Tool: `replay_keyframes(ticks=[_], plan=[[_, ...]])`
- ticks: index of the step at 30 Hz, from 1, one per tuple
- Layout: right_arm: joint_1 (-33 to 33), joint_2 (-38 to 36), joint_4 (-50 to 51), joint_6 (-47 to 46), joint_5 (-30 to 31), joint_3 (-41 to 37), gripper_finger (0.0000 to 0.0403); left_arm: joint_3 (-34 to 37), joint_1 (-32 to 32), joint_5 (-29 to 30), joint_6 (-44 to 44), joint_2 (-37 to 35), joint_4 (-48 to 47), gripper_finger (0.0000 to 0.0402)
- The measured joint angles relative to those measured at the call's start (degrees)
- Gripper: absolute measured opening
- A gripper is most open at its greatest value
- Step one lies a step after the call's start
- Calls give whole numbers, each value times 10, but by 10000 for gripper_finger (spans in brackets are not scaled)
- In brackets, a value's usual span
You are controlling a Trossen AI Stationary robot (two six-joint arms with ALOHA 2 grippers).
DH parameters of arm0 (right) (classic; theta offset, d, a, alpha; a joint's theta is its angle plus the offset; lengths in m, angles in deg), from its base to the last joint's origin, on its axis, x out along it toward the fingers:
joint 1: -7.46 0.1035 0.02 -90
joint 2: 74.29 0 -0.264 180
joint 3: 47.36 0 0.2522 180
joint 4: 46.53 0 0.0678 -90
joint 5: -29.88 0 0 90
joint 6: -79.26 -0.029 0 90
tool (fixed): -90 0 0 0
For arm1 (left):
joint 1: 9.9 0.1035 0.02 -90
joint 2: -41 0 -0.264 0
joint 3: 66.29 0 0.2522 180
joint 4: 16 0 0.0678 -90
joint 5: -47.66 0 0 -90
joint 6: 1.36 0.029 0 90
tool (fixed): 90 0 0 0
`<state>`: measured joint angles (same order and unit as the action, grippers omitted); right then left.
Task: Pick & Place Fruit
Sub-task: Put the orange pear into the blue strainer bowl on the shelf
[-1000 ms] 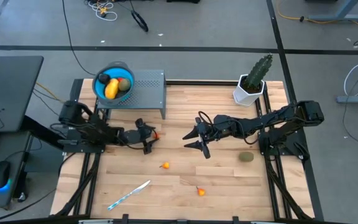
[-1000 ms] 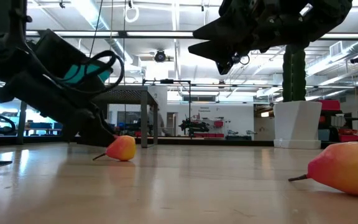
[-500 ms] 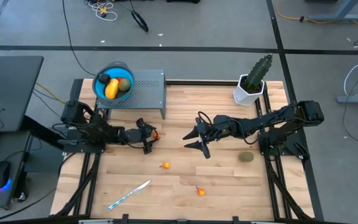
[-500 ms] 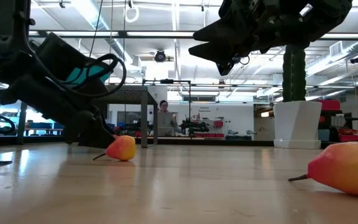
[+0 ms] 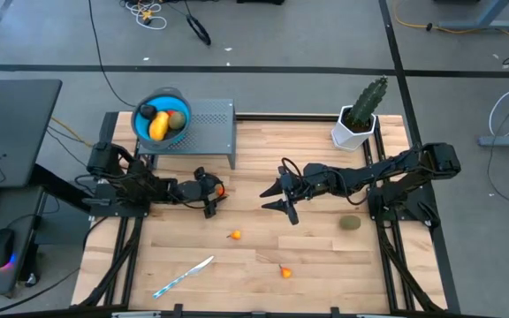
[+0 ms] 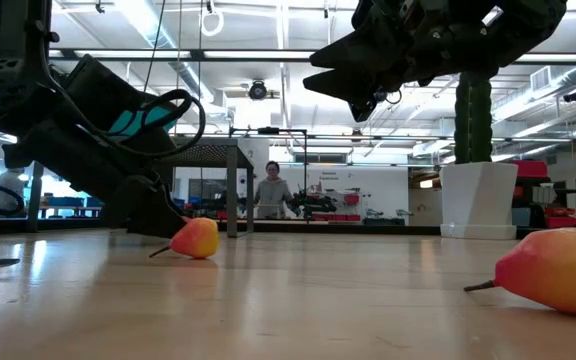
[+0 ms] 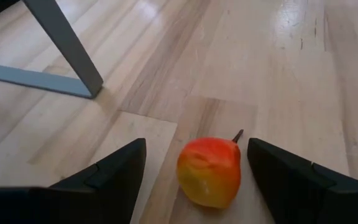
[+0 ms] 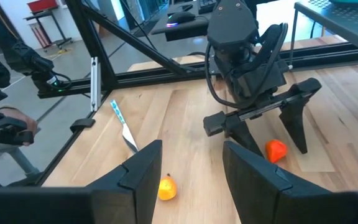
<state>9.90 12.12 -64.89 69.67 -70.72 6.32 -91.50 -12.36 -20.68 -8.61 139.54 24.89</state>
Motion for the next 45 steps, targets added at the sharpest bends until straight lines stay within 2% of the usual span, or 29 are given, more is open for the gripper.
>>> replay_keyframes(ticks=[6,16,27,34,45], plan=[[0,0,0,0,0,0,179,0,0,1,-4,0,-2,284],[0,0,0,0,0,0,179,0,0,-7,-8,1,-3,218],[0,0,0,0,0,0,179,0,-1,-11,-7,1,-3,169],[0,0,0,0,0,0,179,1,0,-37,-10,1,5,134],[0,0,2,0,0,0,179,1,-1,-84,-18,1,16,142]])
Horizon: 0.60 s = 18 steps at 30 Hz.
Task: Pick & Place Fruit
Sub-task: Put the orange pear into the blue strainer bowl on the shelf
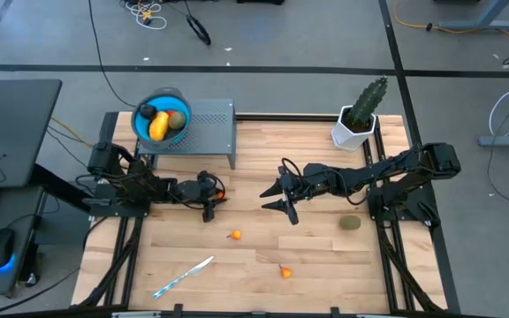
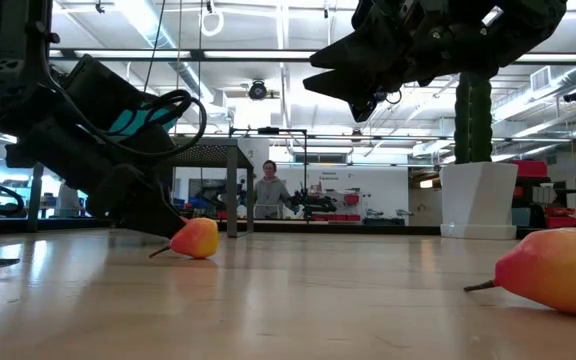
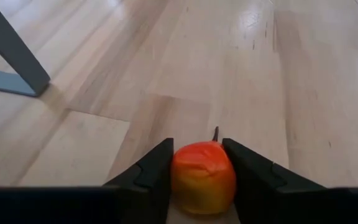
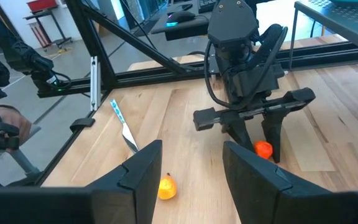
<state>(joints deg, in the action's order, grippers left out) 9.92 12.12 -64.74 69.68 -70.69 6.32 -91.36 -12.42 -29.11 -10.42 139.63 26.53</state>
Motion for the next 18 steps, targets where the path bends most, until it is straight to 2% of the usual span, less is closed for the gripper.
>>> replay_keyframes(ticks=[6,14,18], plan=[[0,0,0,0,0,0,179,0,0,-8,-2,0,1,129],[0,0,0,0,0,0,179,0,0,-9,-7,0,1,140],[0,0,0,0,0,0,179,0,0,-10,-5,0,2,132]])
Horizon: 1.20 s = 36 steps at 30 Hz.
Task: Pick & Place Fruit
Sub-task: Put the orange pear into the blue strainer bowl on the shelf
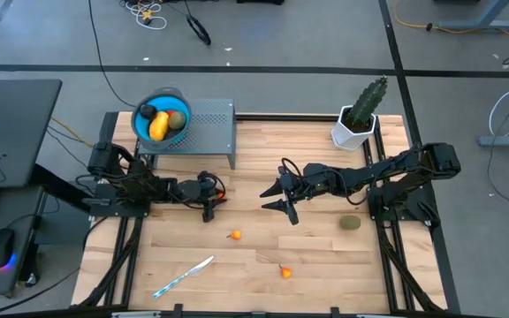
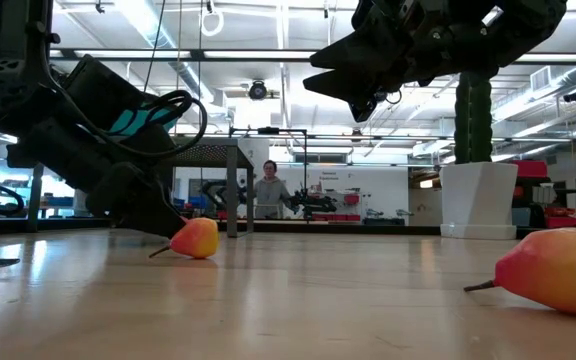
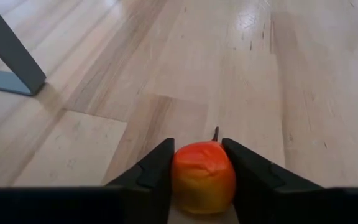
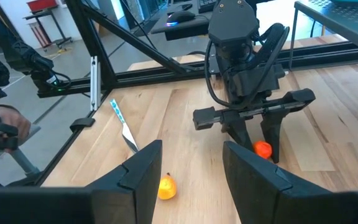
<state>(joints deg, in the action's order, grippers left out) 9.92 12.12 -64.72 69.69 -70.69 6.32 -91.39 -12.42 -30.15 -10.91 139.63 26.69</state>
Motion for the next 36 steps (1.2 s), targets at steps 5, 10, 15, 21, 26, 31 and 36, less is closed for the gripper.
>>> replay_keyframes(ticks=[5,10,15,21,26,31,36], plan=[[0,0,0,0,0,0,179,0,-2,-8,11,-16,-7,126],[0,0,0,0,0,0,179,0,-16,-5,17,-58,-23,135],[0,0,0,0,0,0,179,0,-35,5,26,-113,-36,129],[0,0,0,0,0,0,179,0,-42,15,57,-220,-62,137],[0,0,0,4,0,0,179,0,-41,37,60,-325,-110,138],[0,0,0,8,0,0,179,-2,-42,49,95,-414,-124,126],[0,0,0,9,1,0,179,-55,-41,127,140,-487,-216,136]])
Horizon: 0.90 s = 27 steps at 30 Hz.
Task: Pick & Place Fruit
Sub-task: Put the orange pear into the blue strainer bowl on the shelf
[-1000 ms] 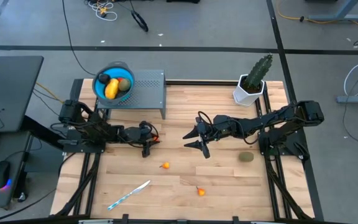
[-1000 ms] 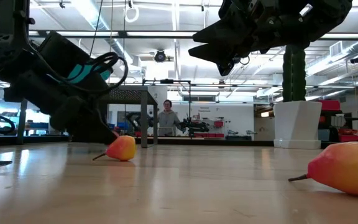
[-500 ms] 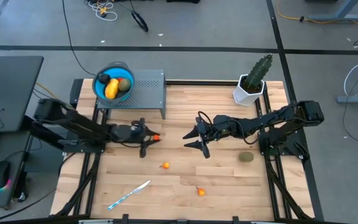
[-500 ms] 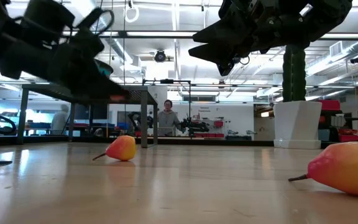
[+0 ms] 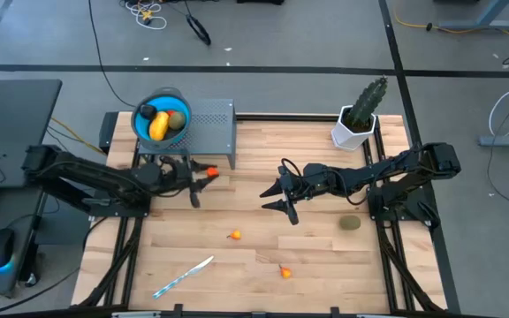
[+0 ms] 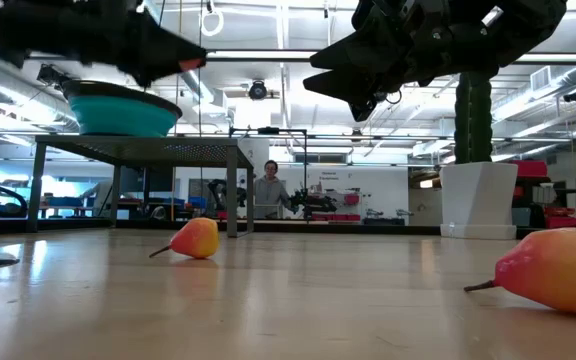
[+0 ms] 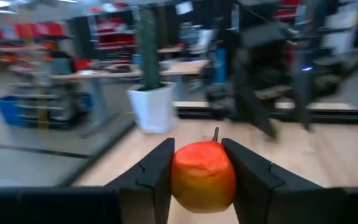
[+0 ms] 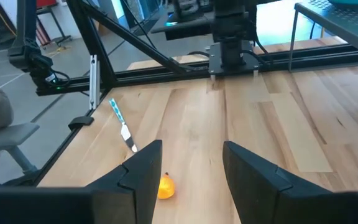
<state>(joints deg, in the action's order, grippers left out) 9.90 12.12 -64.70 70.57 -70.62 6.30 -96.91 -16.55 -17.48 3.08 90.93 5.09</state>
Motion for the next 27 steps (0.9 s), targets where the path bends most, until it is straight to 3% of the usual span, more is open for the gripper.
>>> replay_keyframes(ticks=[4,7,10,15,20,27], plan=[[0,0,0,2,26,0,179,-86,0,78,40,-23,-148,143],[0,0,0,2,30,0,179,-153,4,168,80,-24,-240,136],[0,0,0,2,29,0,179,-193,16,254,113,-24,-274,128],[0,0,16,2,29,0,179,-195,61,326,162,-36,-276,135],[0,0,28,2,29,0,179,-173,130,354,167,-62,-283,144],[0,0,17,2,29,0,179,-167,232,323,118,-89,-316,130]])
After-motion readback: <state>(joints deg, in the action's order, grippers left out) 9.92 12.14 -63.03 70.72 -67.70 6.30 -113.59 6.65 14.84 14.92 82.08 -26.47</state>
